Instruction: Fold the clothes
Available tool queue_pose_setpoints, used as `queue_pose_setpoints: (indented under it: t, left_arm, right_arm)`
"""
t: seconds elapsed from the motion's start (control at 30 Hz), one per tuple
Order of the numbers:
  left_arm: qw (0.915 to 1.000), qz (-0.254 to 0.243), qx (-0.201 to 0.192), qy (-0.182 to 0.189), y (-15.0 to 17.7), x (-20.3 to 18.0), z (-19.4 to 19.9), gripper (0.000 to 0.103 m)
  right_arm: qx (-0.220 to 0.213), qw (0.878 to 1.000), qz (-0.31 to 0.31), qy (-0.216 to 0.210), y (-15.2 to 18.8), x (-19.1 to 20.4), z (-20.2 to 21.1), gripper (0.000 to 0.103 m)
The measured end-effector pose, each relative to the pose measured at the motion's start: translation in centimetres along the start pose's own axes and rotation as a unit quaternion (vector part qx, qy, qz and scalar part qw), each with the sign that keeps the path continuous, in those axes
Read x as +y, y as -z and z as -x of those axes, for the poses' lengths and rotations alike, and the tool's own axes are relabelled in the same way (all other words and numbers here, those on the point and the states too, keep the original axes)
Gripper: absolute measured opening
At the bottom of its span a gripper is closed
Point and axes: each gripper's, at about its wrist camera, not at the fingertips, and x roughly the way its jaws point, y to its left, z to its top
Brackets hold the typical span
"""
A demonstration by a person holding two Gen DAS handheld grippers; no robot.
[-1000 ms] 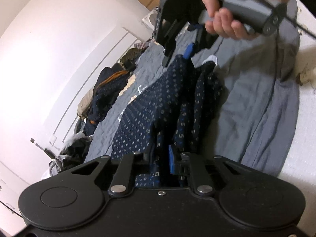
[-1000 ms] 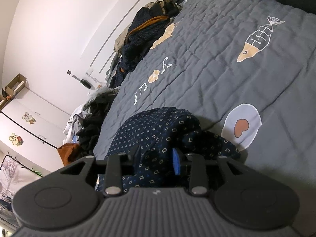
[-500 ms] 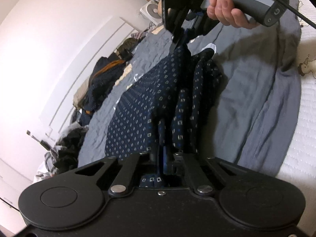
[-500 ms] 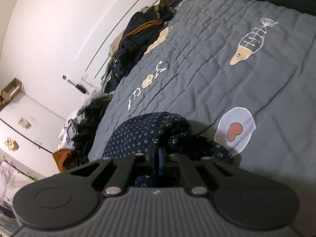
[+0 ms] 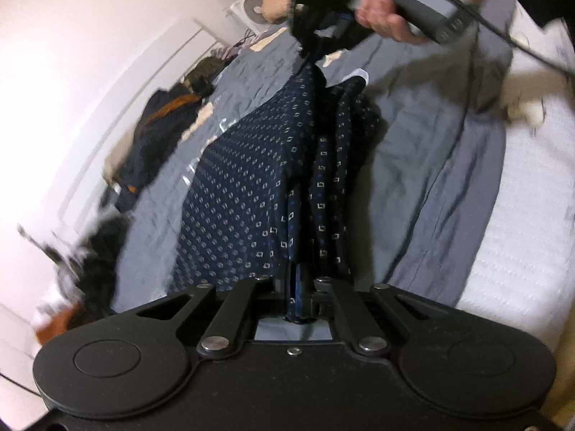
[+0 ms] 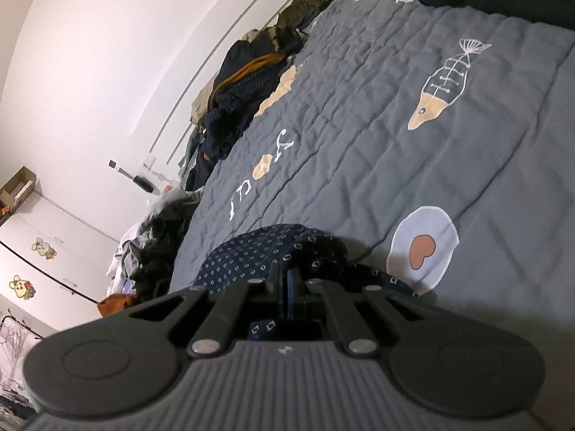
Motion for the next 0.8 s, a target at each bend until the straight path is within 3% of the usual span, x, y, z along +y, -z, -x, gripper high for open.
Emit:
queue_pose_setpoints:
  t: [0.17, 0.27, 0.33, 0.37, 0.43, 0.63, 0.7, 0.8]
  left_arm:
    - [0.9902, 0.13, -0.052, 0.001, -0.6, 3.5, 1.3, 0.007]
    - [0.9852, 0.166, -0.043, -0.009, -0.6, 4.4, 0.5, 0.01]
    - [0.9855, 0.168, -0.027, 0.001, -0.4, 4.2, -0.2, 0.014]
    - [0.9859, 0.166, -0.02, 0.004, -0.4, 4.0, -0.5, 0.022]
    - [0.9871, 0.159, -0.01, 0.011, -0.4, 3.3, -1.0, 0.029]
    - [0.9886, 0.148, -0.003, 0.029, -0.4, 2.4, -1.2, 0.03]
    - [0.9908, 0.132, 0.018, 0.027, -0.4, 1.8, -2.0, 0.03]
    - [0.9909, 0.124, 0.037, 0.036, 0.0, 1.3, -2.7, 0.016]
  right_arm:
    - [0.009, 1.0, 0.003, -0.004, -0.1, 0.0, -0.1, 0.002]
    - [0.012, 1.0, 0.001, -0.006, 0.0, 0.0, -0.2, 0.003]
    - [0.014, 1.0, 0.002, -0.004, 0.1, 0.0, -0.2, 0.003]
    - [0.016, 1.0, 0.002, -0.004, 0.1, 0.0, -0.3, 0.003]
    - [0.017, 1.0, 0.002, -0.003, 0.1, 0.1, -0.4, 0.004]
    - [0.023, 1.0, 0.002, -0.003, 0.1, 0.0, -0.6, 0.004]
    - [0.024, 1.0, 0.001, -0.003, 0.1, 0.0, -0.6, 0.004]
    - [0.026, 1.0, 0.0, -0.004, 0.1, -0.1, -0.6, 0.004]
